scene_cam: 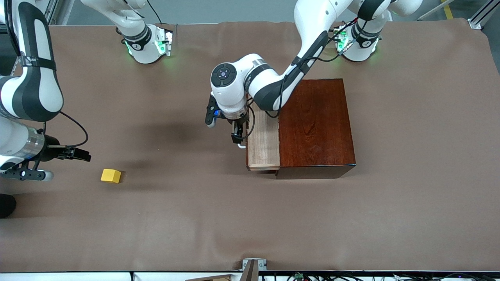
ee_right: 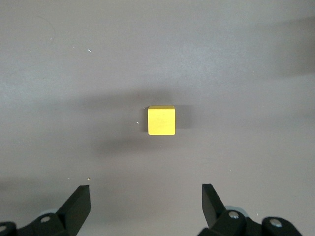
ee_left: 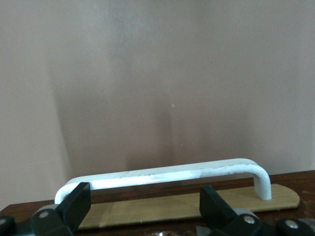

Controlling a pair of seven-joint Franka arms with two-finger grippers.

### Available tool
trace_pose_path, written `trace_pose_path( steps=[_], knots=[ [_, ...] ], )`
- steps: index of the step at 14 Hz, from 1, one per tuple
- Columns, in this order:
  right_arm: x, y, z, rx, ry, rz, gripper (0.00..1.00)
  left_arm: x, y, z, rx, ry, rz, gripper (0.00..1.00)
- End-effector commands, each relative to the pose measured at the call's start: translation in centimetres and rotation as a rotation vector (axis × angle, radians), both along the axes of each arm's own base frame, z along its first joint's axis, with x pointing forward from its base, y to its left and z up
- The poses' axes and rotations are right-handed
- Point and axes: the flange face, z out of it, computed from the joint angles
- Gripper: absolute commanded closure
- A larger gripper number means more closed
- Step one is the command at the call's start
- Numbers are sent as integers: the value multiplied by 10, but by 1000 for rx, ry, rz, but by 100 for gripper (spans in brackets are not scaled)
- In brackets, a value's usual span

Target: Open drawer, take yellow block, close drawer

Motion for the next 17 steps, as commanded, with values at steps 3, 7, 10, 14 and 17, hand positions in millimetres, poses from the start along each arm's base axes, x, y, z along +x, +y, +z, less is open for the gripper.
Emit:
trace_pose_path(
  steps=[3, 7, 10, 14, 17],
  knots=[
    [-10, 0, 37, -11, 7, 22, 0, 6, 30, 13, 105, 9, -26, 0],
    [-30, -7, 73, -4, 12, 53, 0, 26, 54, 41, 100, -6, 19, 0],
    [-51, -12, 101, 0, 15, 60, 0, 47, 75, 41, 99, 1, 62, 0],
    [-69, 1, 141, 4, 24, 89, 0, 45, 73, 39, 96, 5, 76, 0],
    [-72, 17, 182, 14, 27, 113, 0, 51, 81, 39, 101, 7, 90, 0]
  ],
)
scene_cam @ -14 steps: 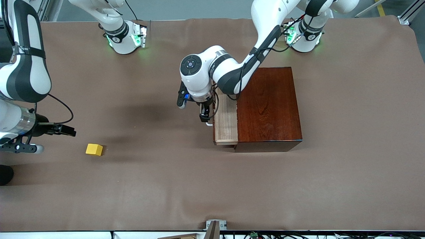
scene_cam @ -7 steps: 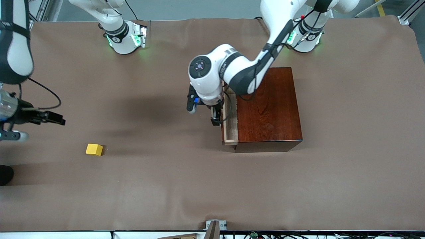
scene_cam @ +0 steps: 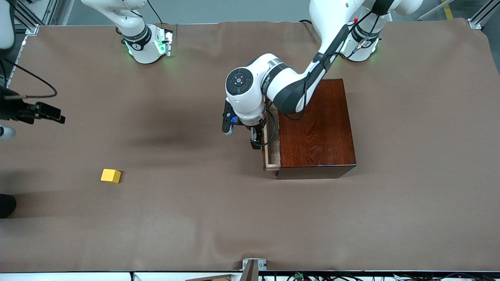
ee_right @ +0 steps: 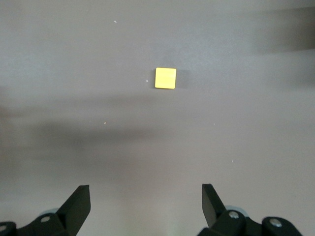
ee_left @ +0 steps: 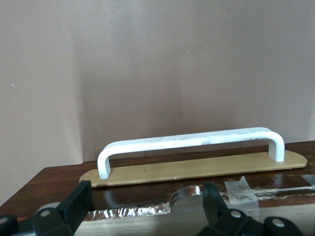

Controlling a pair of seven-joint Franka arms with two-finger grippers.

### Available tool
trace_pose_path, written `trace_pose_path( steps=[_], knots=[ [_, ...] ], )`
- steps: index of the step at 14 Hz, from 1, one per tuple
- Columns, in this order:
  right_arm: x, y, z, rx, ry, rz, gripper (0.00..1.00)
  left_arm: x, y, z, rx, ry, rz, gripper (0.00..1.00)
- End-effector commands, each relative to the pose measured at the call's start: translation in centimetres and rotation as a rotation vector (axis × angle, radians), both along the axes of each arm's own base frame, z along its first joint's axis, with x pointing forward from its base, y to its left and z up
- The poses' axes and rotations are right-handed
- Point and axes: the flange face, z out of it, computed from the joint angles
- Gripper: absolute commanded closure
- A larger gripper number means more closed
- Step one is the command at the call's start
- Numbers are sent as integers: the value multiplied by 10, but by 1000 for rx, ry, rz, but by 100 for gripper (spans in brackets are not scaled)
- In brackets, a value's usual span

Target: Open drawer, take yellow block, close drawer

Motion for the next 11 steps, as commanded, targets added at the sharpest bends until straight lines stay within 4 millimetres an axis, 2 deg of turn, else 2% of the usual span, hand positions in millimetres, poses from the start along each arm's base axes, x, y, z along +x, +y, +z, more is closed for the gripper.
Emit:
trace_pose_path(
  steps=[1, 2, 4, 8, 11],
  knots=[
    [-8, 23, 33, -2, 8, 45, 0, 24, 41, 2, 54, 8, 57, 0],
    [-11, 36, 36, -2, 22, 72, 0, 27, 46, 1, 62, 13, 64, 0],
    [-29, 52, 65, -6, -27, 105, 0, 27, 53, -4, 90, 35, 73, 0],
    [-45, 51, 80, -6, -48, 145, 0, 26, 63, -9, 141, 71, 82, 0],
    [-52, 51, 83, -11, -30, 96, 0, 32, 74, -10, 158, 83, 97, 0]
  ],
)
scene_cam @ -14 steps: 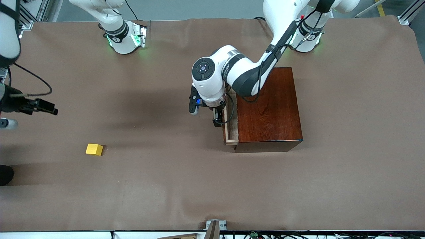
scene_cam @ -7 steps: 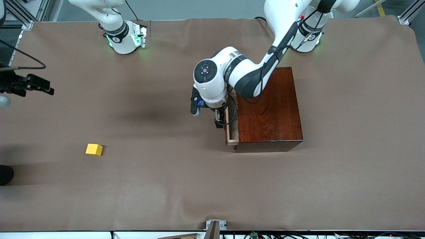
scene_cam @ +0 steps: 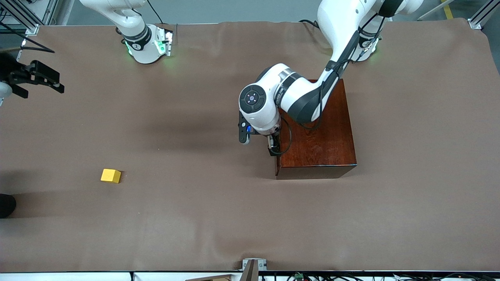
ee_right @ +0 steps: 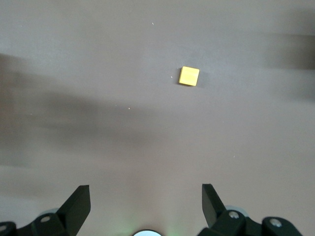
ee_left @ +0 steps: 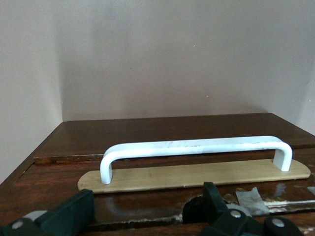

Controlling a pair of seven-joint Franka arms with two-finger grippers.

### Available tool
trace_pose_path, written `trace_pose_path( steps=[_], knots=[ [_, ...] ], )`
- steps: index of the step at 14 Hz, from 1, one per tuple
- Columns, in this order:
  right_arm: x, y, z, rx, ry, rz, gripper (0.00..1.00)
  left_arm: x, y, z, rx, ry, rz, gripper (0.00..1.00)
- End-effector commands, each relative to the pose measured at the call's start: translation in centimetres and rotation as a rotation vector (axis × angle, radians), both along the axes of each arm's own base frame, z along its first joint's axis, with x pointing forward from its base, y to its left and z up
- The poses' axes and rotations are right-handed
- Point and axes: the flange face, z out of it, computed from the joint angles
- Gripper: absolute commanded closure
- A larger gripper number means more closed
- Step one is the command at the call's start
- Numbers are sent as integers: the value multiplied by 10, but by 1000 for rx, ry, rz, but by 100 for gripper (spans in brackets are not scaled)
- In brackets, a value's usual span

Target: Open drawer, take yellow block, close drawer

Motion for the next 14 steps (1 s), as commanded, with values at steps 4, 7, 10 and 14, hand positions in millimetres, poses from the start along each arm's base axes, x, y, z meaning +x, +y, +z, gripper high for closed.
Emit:
trace_pose_path(
  steps=[4, 7, 10, 14],
  knots=[
    [-11, -1, -3, -17, 19, -84, 0, 8, 13, 9, 28, -62, 109, 0],
    [-6, 1, -4, -27, 1, -96, 0, 8, 1, 54, -71, -173, 226, 0],
    [-4, 2, -2, -28, -6, -134, 0, 5, 9, 119, -144, -259, 399, 0],
    [6, 2, -10, -26, -23, -131, 0, 18, 70, 214, -204, -348, 531, 0]
  ],
)
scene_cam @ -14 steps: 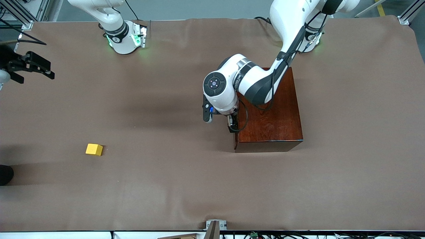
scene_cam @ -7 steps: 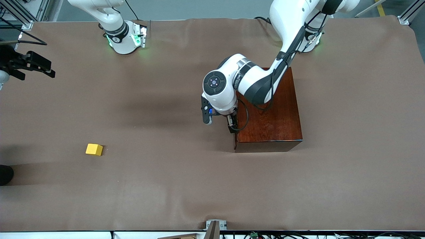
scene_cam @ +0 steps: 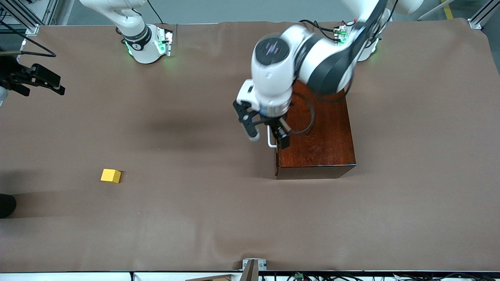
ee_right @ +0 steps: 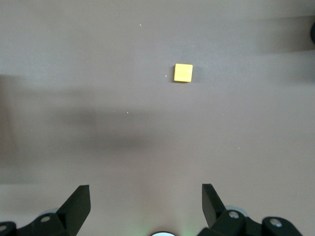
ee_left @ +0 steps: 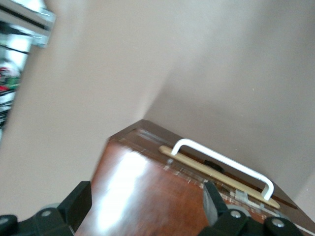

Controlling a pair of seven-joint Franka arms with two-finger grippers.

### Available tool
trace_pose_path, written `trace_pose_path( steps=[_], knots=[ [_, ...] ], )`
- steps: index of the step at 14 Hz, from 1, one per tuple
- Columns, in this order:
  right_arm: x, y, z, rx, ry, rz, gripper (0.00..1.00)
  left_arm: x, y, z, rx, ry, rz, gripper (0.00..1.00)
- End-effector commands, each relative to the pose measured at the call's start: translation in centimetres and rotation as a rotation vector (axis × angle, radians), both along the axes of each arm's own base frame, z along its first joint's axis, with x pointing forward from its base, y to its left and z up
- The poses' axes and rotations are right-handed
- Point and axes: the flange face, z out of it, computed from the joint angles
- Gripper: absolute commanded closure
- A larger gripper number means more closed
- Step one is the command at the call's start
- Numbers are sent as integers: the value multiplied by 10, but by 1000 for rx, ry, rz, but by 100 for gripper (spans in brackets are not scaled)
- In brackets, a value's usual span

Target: Open drawer, take yellow block, close drawer

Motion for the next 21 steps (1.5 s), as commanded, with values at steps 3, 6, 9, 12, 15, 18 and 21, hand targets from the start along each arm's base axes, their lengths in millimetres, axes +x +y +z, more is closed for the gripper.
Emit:
trace_pose_path(
  steps=[3, 6, 9, 12, 15, 18, 21],
  knots=[
    [6, 5, -7, -19, -14, -4, 0, 23, 117, 83, -1, -34, 191, 0],
    [8, 4, -8, -17, -15, -3, 0, 41, 195, 112, -30, -29, 323, 0],
    [14, -2, -12, -8, -8, -6, 0, 53, 280, 123, -49, 39, 458, 0],
    [14, 3, -13, -16, -2, 3, 0, 49, 331, 127, -25, 84, 536, 0],
    [12, 10, -15, -20, 7, 11, 0, 40, 363, 120, -30, 97, 586, 0],
    [13, 11, -15, -28, 1, 16, 0, 25, 389, 108, -92, 96, 667, 0],
    [12, 9, -15, -28, 6, 16, 0, 21, 407, 105, -117, 101, 847, 0]
  ],
)
